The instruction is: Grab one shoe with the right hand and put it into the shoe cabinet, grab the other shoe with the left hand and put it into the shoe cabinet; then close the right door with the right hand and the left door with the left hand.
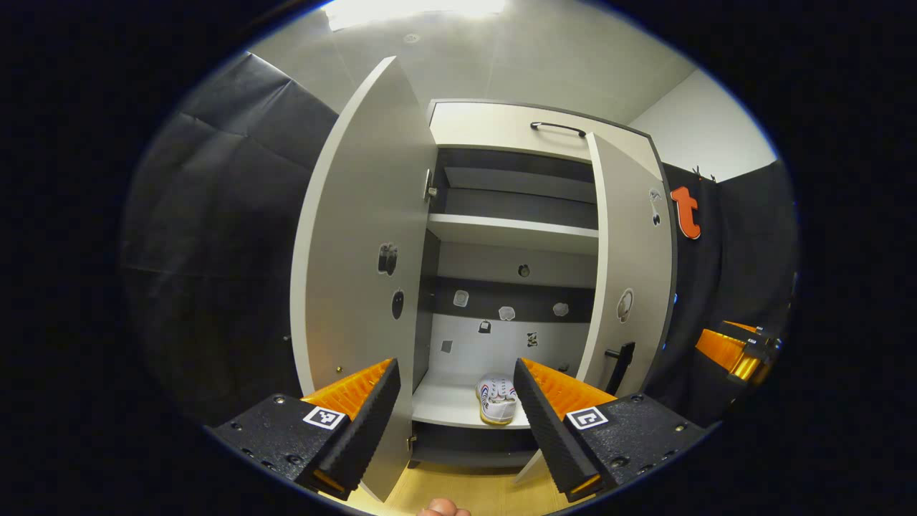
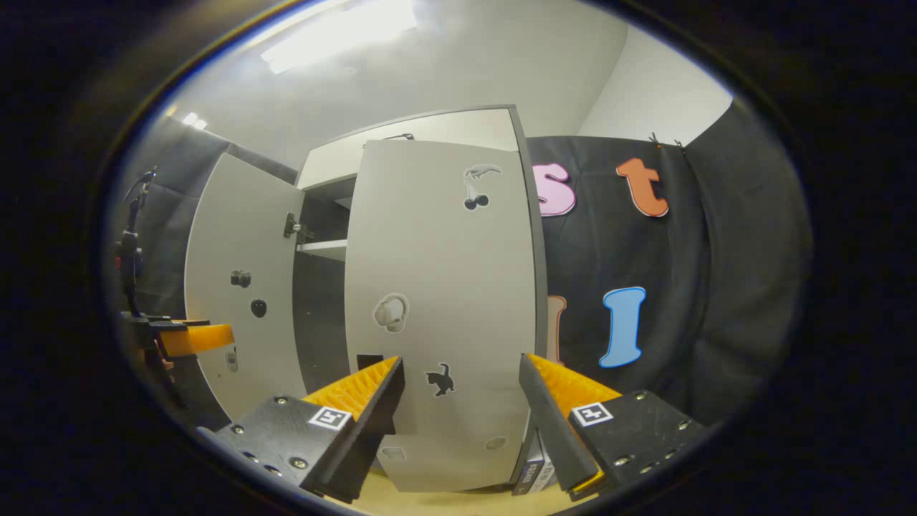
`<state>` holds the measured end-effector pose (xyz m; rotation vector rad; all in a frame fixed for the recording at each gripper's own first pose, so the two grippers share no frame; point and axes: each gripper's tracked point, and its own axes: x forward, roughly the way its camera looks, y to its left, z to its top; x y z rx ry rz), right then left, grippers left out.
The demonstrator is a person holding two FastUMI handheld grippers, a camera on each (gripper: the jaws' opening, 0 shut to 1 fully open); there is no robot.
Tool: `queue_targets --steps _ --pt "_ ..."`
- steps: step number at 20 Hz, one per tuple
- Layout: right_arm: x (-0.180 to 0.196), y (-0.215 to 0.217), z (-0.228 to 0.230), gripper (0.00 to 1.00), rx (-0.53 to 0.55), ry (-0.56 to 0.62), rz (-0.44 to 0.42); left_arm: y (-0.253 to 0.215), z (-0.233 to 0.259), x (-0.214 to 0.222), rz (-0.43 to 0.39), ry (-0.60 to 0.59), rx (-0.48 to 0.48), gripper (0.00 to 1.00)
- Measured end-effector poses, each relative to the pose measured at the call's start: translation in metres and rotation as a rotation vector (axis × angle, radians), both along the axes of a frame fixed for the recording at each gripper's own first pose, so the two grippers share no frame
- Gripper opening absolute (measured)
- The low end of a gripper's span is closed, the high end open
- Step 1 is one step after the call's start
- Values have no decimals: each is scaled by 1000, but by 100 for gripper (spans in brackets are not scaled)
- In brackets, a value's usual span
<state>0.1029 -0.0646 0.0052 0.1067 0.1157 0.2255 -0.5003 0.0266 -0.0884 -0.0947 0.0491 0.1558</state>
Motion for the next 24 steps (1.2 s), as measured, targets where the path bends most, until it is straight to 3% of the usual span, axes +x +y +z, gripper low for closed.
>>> queue_targets --steps 3,7,11,12,13,18,19,20,23,24 --pt "2 6 -2 94 14 6 20 6 9 -8 31 -20 14 96" --pt "10 14 -8 94 30 23 46 22 20 -23 101 -34 26 93" --pt "11 30 -18 96 46 49 76 58 28 -44 196 -49 31 96" --pt "11 34 -20 96 47 50 82 68 29 -48 218 -47 30 93" --pt "12 35 -20 96 45 51 85 77 31 -51 241 -48 28 96" --pt "14 38 -25 96 45 60 80 118 36 -63 335 -69 41 92" --pt "15 37 -26 96 47 61 78 126 39 -65 355 -75 44 96" --pt "16 37 -27 96 50 63 74 132 39 -67 371 -81 44 92" --pt "18 36 -30 96 56 68 70 143 31 -64 391 -66 42 96" --pt "19 37 -31 96 56 71 70 146 28 -63 398 -57 41 92"
